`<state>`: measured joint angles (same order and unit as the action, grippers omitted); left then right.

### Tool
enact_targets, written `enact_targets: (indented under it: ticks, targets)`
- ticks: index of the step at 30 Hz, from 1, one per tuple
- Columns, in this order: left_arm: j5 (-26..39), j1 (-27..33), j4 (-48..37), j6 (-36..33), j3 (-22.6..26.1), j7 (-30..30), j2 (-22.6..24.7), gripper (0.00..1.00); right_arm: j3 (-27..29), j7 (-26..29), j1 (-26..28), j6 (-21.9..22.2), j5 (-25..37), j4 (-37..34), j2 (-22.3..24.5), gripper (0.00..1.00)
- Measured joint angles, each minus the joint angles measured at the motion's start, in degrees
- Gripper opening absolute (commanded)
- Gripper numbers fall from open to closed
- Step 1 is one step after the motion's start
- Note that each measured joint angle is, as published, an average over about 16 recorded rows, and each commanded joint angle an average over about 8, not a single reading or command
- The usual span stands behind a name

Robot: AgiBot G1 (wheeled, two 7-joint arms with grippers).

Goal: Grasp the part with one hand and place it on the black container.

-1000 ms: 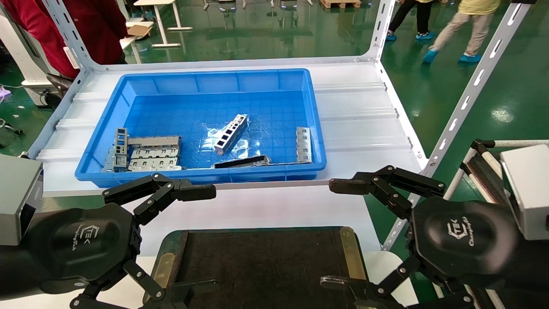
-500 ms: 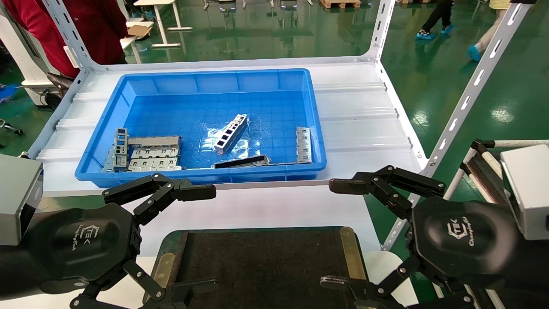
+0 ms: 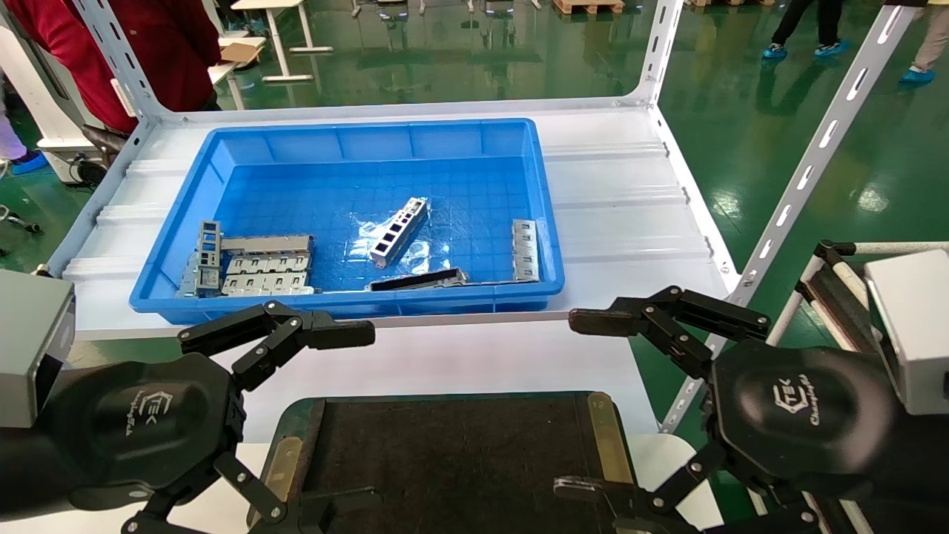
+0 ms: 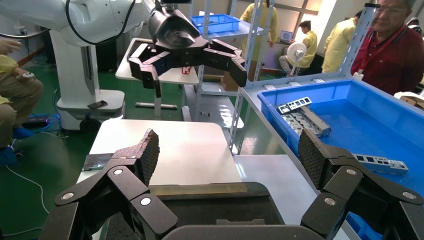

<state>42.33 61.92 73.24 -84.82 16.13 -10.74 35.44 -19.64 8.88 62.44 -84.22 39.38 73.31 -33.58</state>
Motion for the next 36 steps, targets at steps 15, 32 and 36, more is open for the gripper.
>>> enact_targets:
  ticks: [15,32,36]
  targets:
    - [8.91,3.9,-2.59,9.4,3.19,-1.61,4.89,1.0,-0.02,-0.02,0.02,-0.01,-0.01,-0.03,0.0,1.0]
    - [26.79,14.01,-18.96,29.44,9.63,-4.14,18.1,1.0,-0.05,-0.03,0.03,-0.01,-0.02,-0.03,0.01,1.0]
    - [30.0,16.78,-24.96,34.43,10.73,-4.08,22.15,1.0,-0.05,-0.03,0.03,0.0,-0.03,-0.03,0.01,1.0]
